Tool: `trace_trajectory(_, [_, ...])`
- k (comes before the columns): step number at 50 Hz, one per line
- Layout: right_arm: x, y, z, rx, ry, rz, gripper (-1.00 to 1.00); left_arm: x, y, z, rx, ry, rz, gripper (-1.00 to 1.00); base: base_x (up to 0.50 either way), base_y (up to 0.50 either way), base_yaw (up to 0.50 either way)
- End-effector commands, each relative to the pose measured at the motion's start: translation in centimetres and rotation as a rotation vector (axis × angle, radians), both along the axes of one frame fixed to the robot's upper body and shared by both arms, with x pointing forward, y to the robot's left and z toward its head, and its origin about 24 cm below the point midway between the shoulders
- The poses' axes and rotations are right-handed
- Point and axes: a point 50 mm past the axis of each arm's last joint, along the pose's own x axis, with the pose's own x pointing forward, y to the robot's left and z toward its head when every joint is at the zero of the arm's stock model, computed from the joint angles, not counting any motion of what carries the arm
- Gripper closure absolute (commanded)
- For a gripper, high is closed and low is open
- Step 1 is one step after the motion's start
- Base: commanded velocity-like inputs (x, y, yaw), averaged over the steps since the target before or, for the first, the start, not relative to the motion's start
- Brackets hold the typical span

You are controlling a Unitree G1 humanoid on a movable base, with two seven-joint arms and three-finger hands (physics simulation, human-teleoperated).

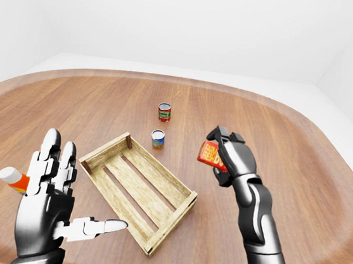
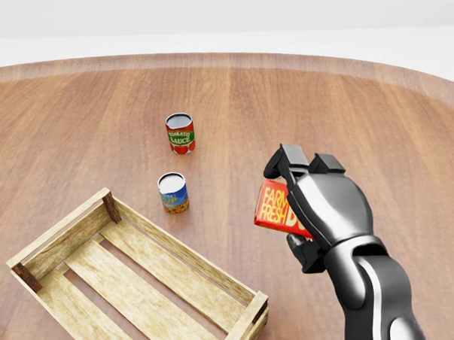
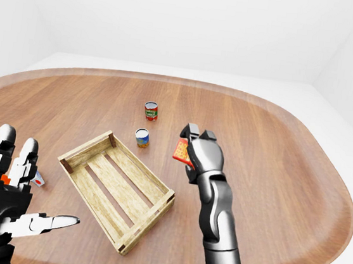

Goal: Pick up the butter and put it in the tray.

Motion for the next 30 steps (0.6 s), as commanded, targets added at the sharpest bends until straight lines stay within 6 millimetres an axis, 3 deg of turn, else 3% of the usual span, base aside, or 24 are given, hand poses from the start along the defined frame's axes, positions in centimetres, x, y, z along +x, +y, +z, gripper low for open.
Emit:
trace_trajectory(1, [-1.1, 1.5, 4.3, -0.090, -0.147, 0.000, 1.00, 0.0, 0.0, 0.0, 0.000, 0.001, 0.000, -1.00, 0.00, 0.00, 0.00])
trace_trajectory(16, [-0.2, 4.6, 5.6, -0.152, -0.157, 0.045, 1.00, 0.0, 0.1, 0.0, -0.003, 0.001, 0.002, -1.00, 0.00, 0.00, 0.00])
trace_trajectory(30, [0.5, 7.4, 4.6, -0.105, -0.113, 0.130, 1.00, 0.0, 0.1, 0.0, -0.003, 0.000, 0.003, -1.00, 0.00, 0.00, 0.00])
